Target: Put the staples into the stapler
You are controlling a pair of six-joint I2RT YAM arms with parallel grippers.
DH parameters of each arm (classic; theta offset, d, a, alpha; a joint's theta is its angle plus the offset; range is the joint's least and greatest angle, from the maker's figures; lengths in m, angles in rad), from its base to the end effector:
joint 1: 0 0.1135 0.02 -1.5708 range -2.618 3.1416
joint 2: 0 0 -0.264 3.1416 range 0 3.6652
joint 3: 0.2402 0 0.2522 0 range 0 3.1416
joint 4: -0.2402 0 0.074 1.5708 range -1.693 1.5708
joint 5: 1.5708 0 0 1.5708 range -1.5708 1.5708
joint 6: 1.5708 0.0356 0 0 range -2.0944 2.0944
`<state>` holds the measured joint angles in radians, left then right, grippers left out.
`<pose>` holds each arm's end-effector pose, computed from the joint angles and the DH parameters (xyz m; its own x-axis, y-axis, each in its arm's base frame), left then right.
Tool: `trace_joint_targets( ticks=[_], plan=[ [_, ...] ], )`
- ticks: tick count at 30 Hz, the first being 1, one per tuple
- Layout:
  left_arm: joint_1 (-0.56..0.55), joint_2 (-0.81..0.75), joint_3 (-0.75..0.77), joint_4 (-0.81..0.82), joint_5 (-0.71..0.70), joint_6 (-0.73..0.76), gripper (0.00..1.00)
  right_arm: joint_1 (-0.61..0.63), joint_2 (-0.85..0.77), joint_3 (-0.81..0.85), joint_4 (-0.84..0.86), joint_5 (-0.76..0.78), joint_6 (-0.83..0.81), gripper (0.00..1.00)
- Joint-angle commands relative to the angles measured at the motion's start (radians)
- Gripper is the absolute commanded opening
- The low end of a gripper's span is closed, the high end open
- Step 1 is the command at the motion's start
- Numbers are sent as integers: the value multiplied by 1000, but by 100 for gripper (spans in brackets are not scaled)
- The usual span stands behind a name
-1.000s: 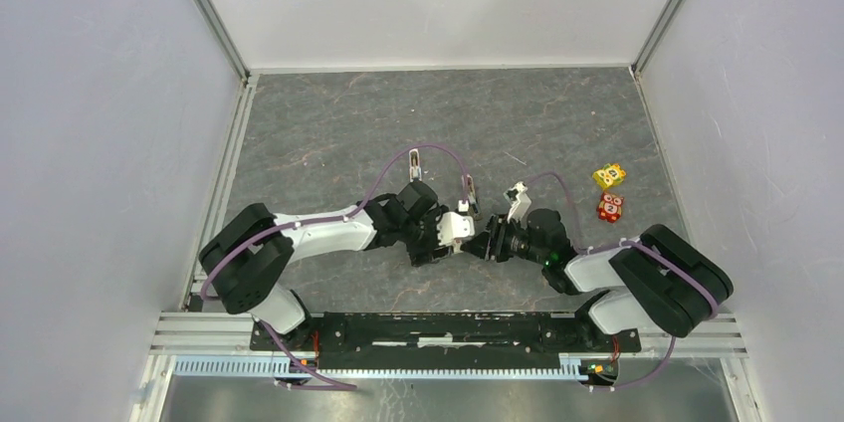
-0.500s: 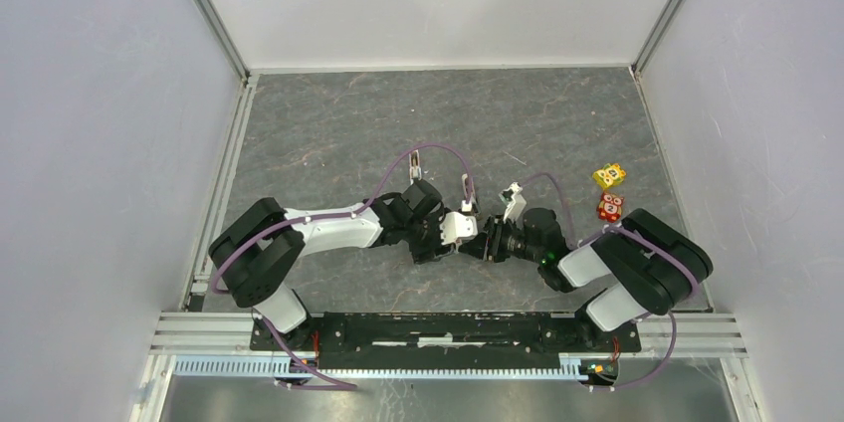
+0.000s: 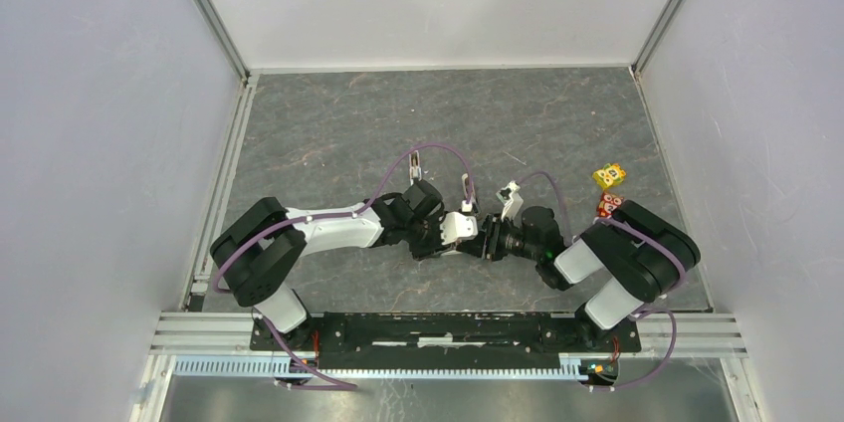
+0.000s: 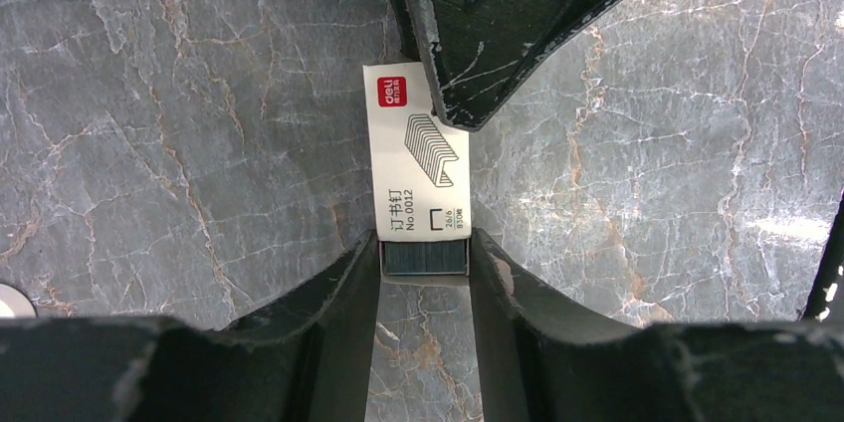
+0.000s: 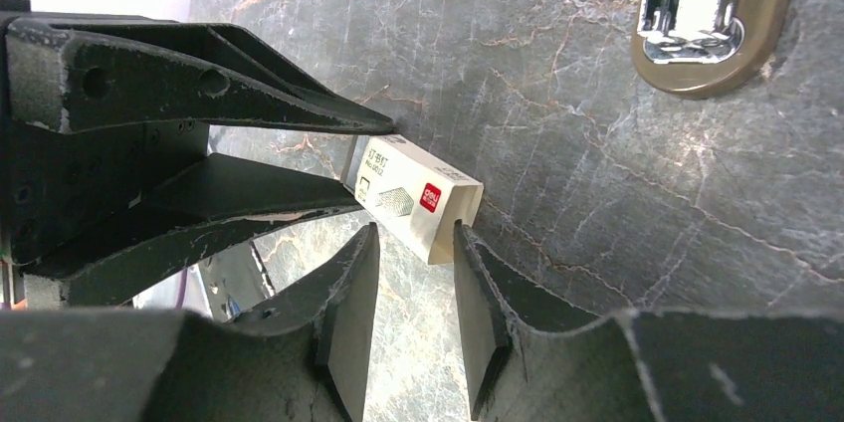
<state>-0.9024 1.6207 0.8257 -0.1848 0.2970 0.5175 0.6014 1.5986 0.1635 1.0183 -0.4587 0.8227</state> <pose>0.1825 -0.2480 0.1546 -0.0260 0.7962 -0.6045 0.9946 0.0814 0.0645 0.1698 0.1356 0.0999 -0.8436 0.2182 -0.4906 -0.3275 0.5150 0.7922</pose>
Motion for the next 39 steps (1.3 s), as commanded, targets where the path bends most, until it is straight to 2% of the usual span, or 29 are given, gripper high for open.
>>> trace_joint_targets(
  ticks=[1, 11, 16, 21, 37, 39],
  plan=[
    [5, 7, 33, 16, 7, 14, 44, -9, 30, 25, 93, -25, 18, 39],
    [5, 7, 41, 5, 7, 18, 38, -34, 82, 2, 191, -44, 59, 29],
    [6, 11, 47, 1, 1, 15, 37, -44, 96, -15, 238, -57, 72, 13],
    [5, 21, 55, -2, -2, 7, 37, -76, 91, -44, 270, -75, 73, 4],
    [3, 65, 93, -32, -12, 1, 34, -199, 57, -148, 310, -147, 49, 1],
    [3, 66, 93, -34, -10, 0, 34, -199, 60, -142, 319, -160, 51, 8]
  ],
)
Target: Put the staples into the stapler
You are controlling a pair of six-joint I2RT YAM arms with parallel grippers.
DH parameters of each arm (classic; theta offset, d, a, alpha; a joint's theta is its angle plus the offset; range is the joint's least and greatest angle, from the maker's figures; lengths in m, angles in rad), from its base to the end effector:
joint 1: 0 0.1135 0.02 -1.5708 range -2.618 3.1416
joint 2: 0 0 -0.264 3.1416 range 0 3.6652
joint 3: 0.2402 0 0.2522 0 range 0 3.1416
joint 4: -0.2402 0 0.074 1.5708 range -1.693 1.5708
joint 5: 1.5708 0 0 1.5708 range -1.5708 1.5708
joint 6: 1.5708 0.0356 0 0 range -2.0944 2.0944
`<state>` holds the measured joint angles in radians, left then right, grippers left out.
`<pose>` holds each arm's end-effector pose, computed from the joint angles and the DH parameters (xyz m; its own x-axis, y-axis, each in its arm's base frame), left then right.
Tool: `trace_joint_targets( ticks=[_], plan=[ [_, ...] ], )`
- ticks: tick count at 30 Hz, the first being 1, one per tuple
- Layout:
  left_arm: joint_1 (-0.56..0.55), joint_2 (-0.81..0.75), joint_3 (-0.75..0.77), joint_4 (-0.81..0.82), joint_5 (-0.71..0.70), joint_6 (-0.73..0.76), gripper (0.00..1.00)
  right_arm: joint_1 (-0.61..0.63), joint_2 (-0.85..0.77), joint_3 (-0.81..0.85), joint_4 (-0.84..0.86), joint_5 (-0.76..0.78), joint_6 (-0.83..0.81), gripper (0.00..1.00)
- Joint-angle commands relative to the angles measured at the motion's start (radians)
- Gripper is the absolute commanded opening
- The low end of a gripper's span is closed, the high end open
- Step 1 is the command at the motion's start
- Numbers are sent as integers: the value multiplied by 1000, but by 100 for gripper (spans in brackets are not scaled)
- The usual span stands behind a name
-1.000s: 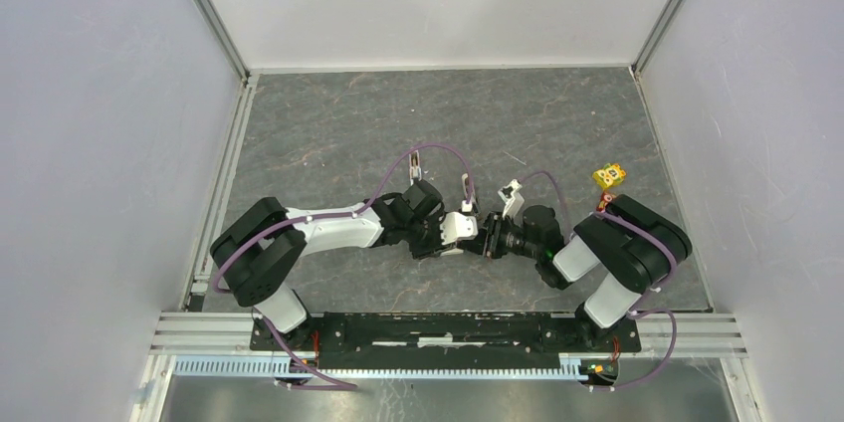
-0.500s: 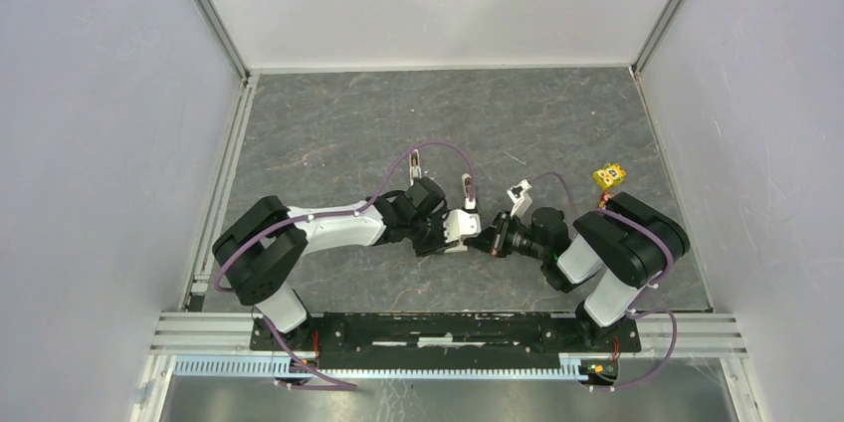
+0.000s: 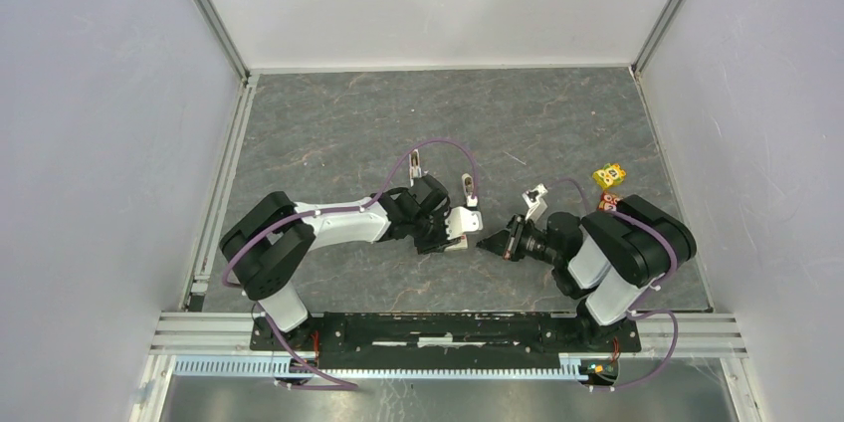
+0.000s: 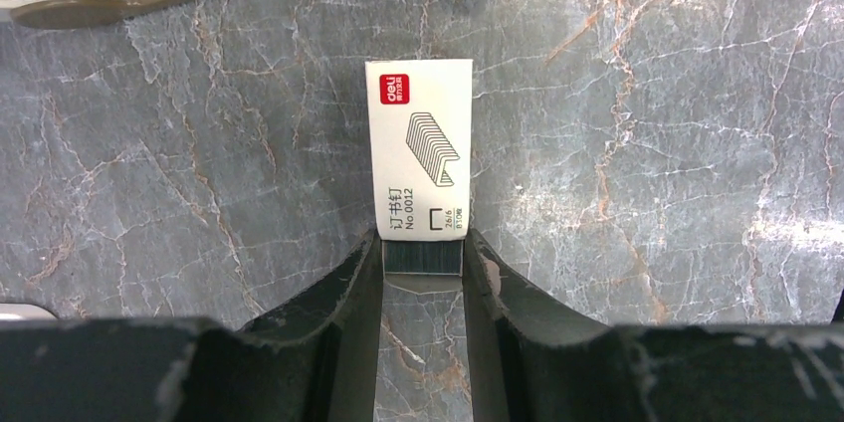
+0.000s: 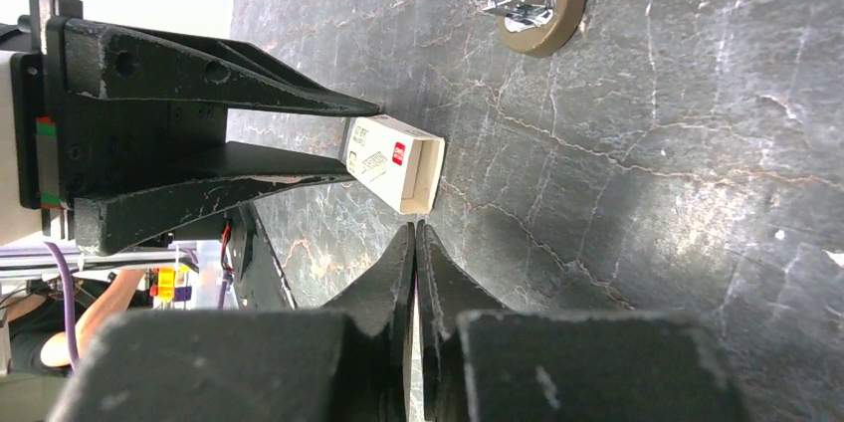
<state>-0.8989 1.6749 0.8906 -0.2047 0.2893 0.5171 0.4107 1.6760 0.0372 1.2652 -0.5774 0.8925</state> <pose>0.1929 -0.2588 0.1552 -0.0330 0.8027 -0.5955 0.9940 0.0887 0.0645 0.1642 0.0927 0.0897 -0.8332 0.3488 -0.4291 -0.2417 0.4682 0.8499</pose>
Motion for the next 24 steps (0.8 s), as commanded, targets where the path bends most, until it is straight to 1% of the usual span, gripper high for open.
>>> trace_joint_targets(
  ticks=[1, 3, 6, 9, 13, 24],
  plan=[
    [0, 10, 28, -15, -4, -1, 34, -8, -13, -14, 82, -46, -12, 13],
    [0, 4, 26, -15, -3, -3, 35, -9, -6, -9, 105, -51, 5, 17],
    [0, 0, 21, -10, -3, -6, 40, -5, 16, 5, 129, -55, 31, 23],
    [0, -1, 21, -11, 0, -9, 42, 5, 35, 19, 143, -49, 47, 27],
    [0, -2, 22, -18, 7, -7, 45, 27, 53, 37, 123, -24, 51, 28],
    [0, -6, 26, -30, 18, 0, 48, 54, 97, 84, 102, -5, 52, 32]
  ],
)
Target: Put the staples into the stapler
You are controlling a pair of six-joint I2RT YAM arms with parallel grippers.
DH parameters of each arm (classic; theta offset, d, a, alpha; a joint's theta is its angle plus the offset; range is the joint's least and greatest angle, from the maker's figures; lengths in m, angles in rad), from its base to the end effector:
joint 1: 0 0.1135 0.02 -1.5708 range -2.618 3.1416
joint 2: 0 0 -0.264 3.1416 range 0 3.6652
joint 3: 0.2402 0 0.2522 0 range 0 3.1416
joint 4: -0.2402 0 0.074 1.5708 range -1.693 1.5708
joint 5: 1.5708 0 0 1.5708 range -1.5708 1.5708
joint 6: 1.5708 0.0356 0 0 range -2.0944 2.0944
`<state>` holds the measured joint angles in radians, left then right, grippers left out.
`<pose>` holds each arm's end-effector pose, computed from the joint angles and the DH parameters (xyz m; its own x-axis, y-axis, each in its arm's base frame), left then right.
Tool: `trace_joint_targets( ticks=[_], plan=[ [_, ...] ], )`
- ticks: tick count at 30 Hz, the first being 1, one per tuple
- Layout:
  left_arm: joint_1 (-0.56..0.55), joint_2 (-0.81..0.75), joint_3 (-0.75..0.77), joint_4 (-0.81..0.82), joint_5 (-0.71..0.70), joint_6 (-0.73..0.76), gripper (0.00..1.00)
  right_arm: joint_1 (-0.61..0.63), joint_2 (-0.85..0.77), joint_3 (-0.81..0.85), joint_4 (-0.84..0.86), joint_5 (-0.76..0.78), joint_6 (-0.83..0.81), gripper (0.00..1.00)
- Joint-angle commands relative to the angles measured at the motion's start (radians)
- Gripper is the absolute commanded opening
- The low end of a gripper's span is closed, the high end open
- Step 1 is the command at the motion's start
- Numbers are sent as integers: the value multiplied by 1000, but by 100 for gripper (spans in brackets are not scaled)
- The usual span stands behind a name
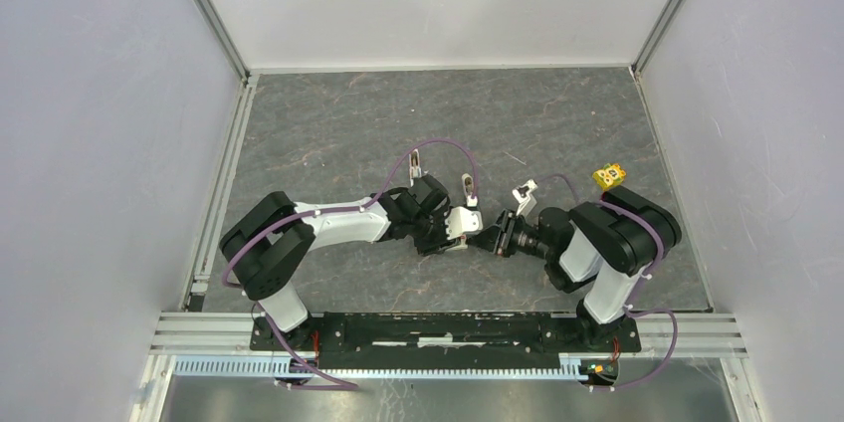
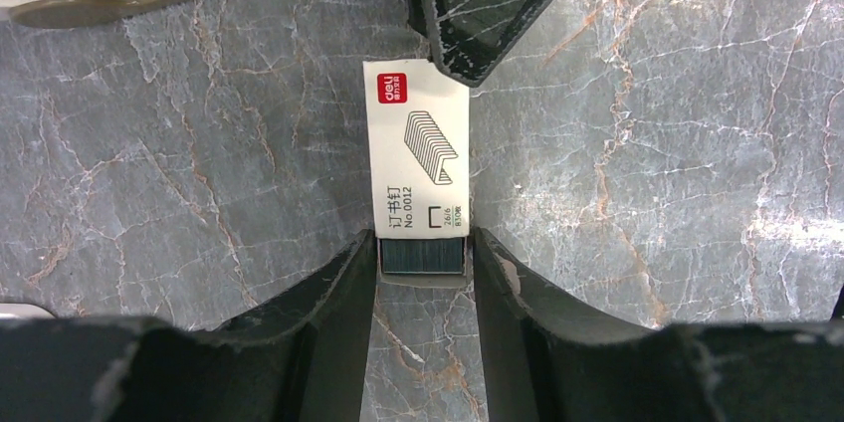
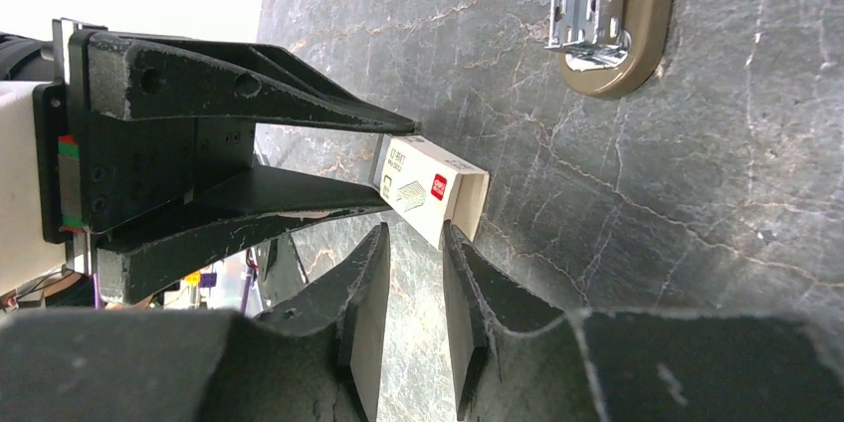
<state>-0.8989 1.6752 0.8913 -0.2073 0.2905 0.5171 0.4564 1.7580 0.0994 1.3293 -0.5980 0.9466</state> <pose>0.1928 -0.2588 0.1551 -0.0337 0.8033 -0.5946 0.9942 0.0880 0.0624 0.1754 0.1085 0.0902 -0.8532 0.3282 -0.4053 -0.2568 0.4120 0.8742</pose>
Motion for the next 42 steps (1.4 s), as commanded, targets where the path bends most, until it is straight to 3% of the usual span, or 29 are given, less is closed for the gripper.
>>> trace_joint_targets(
  ticks=[1, 6, 24, 34, 40, 42],
  plan=[
    [0, -6, 28, -30, 16, 1, 48, 10, 17, 25, 36, 16, -3, 32],
    [0, 1, 54, -93, -4, 36, 43, 16, 26, 36, 33, 20, -5, 32],
    [0, 6, 63, -114, 6, 51, 40, 72, 51, 53, 11, 50, 0, 31],
    [0, 8, 64, -115, 6, 52, 39, 78, 73, 59, 50, 44, 24, 20],
    [0, 14, 69, -115, -4, 45, 35, 77, 83, 45, 82, 45, 31, 1],
    [0, 19, 73, -117, -9, 44, 33, 73, 84, 41, 85, 43, 25, 0]
  ],
)
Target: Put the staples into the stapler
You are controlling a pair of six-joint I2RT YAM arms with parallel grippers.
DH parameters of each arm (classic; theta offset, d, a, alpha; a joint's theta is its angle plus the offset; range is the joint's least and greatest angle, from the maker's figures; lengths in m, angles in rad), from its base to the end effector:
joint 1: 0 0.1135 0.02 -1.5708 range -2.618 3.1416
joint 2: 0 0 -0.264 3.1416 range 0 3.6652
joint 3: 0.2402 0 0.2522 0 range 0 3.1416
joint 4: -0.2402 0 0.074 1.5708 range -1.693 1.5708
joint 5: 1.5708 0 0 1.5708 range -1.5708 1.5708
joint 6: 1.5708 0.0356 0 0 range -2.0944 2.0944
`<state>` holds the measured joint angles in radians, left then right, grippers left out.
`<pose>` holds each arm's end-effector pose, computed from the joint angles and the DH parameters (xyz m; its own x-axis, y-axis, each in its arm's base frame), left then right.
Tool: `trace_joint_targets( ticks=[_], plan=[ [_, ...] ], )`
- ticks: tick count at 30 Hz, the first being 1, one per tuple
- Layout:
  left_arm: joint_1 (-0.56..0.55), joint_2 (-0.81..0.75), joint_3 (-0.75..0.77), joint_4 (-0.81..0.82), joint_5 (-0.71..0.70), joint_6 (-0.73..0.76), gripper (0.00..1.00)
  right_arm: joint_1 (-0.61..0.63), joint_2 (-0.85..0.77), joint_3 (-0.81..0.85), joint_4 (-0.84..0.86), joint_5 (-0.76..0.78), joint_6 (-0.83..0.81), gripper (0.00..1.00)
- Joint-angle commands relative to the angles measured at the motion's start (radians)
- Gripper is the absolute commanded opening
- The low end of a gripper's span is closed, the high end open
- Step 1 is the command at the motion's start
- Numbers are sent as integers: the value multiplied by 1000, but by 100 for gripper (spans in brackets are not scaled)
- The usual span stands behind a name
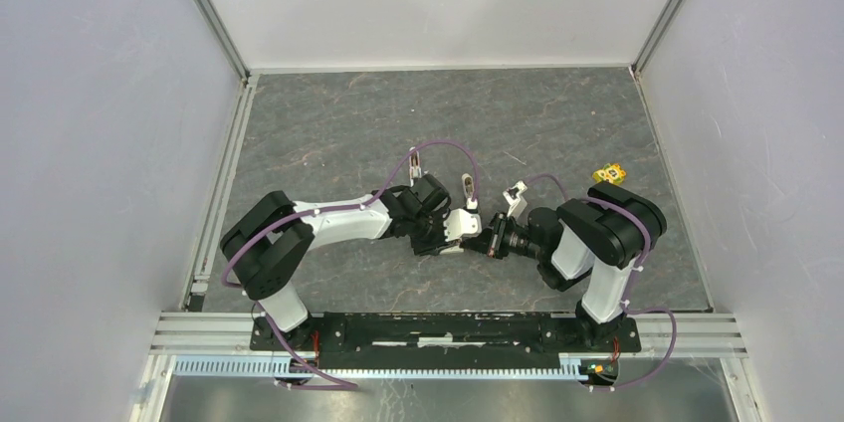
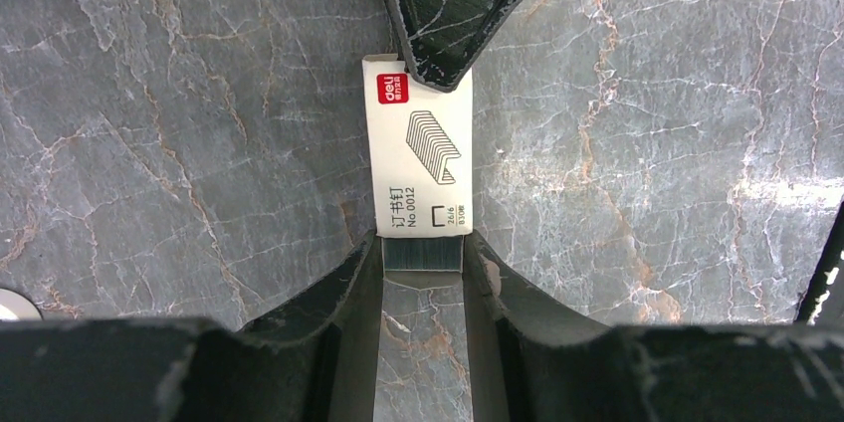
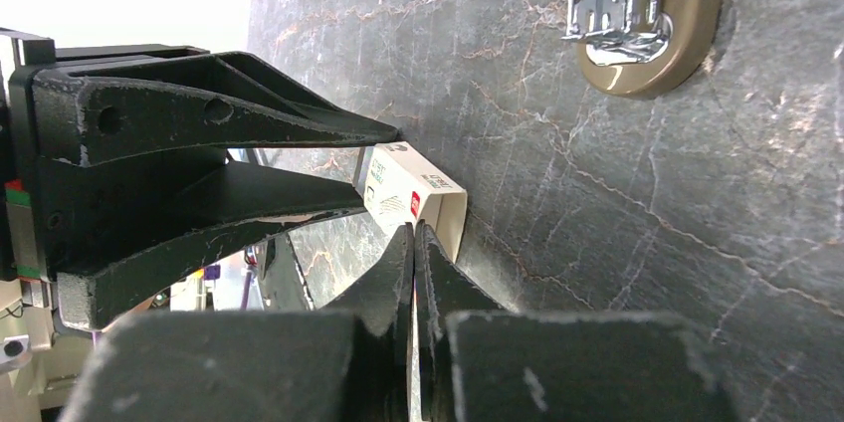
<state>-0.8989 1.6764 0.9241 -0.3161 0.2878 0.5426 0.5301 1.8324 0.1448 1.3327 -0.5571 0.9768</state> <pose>0.1911 -0.2565 0.1577 -0.0357 0.8404 -0.5408 0.9972 0.0653 0.0356 0.1777 0.1260 0.0820 -0.8779 0.3008 -0.3725 -0.2311 0.4152 0.8799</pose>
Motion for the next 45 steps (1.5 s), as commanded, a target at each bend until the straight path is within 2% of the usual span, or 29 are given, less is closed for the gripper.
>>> trace_joint_targets(
  ticks=[1, 10, 22, 26, 29, 36, 37, 38, 45],
  plan=[
    [1, 20, 43, -12, -9, 17, 33, -5, 10, -9, 83, -1, -7, 0],
    [0, 29, 58, -37, -24, 22, 32, -69, -12, -58, 118, -32, -13, 0],
    [0, 22, 58, -54, -33, 21, 32, -185, -95, -100, -1, -116, -107, 0],
    [0, 20, 56, -53, -37, 13, 32, -237, -122, -94, -76, -147, -142, 1],
    [0, 12, 51, -54, -38, -8, 33, -264, -166, -90, -180, -140, -198, 5],
    [-1, -79, 16, -10, 19, -117, 48, -292, -315, -29, -486, -100, -338, 22],
    [0, -104, 10, 9, 17, -135, 77, -291, -342, -15, -541, -85, -357, 24],
    [0, -124, 7, 23, 15, -147, 99, -292, -365, -5, -583, -72, -371, 25],
    [9, -252, 5, 47, -77, -173, 100, -291, -521, 61, -833, 31, -426, 37]
  ],
)
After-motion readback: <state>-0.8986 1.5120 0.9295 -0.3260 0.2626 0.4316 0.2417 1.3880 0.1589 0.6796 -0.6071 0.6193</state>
